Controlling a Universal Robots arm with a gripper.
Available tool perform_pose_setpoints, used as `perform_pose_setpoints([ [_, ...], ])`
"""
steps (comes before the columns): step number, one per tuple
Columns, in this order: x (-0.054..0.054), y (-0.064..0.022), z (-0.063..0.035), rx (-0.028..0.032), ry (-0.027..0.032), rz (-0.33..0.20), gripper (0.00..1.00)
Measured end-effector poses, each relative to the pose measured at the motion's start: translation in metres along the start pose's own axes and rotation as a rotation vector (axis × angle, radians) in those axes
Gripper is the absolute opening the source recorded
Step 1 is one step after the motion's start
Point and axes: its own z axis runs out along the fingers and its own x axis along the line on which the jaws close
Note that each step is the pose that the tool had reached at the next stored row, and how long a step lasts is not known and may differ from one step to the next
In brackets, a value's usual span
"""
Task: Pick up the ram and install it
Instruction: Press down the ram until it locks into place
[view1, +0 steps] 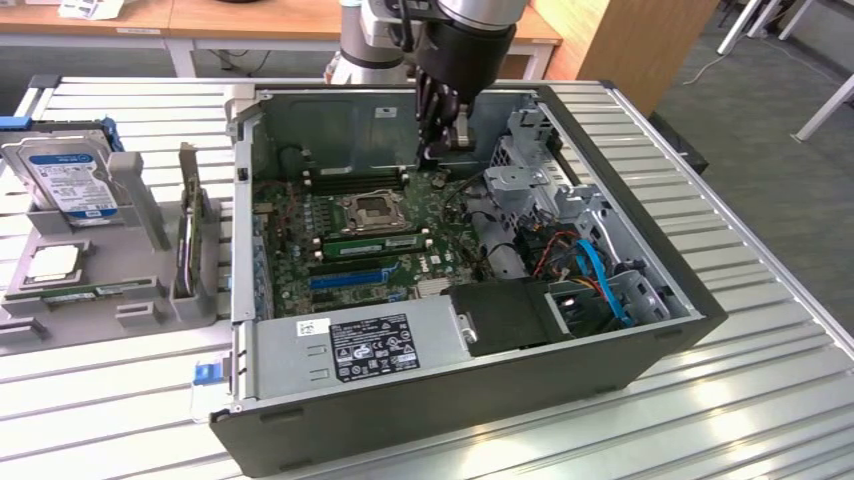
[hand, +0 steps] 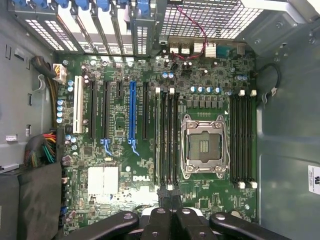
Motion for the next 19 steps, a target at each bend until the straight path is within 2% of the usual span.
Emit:
perform_pose_setpoints([
  [3, 0.0004, -0.0002, 0.0039, 0.0001, 0.0000, 0.000, 0.10],
  [19, 0.0006, -0.0004, 0.0062, 0.0001, -0.0001, 0.000, 0.10],
])
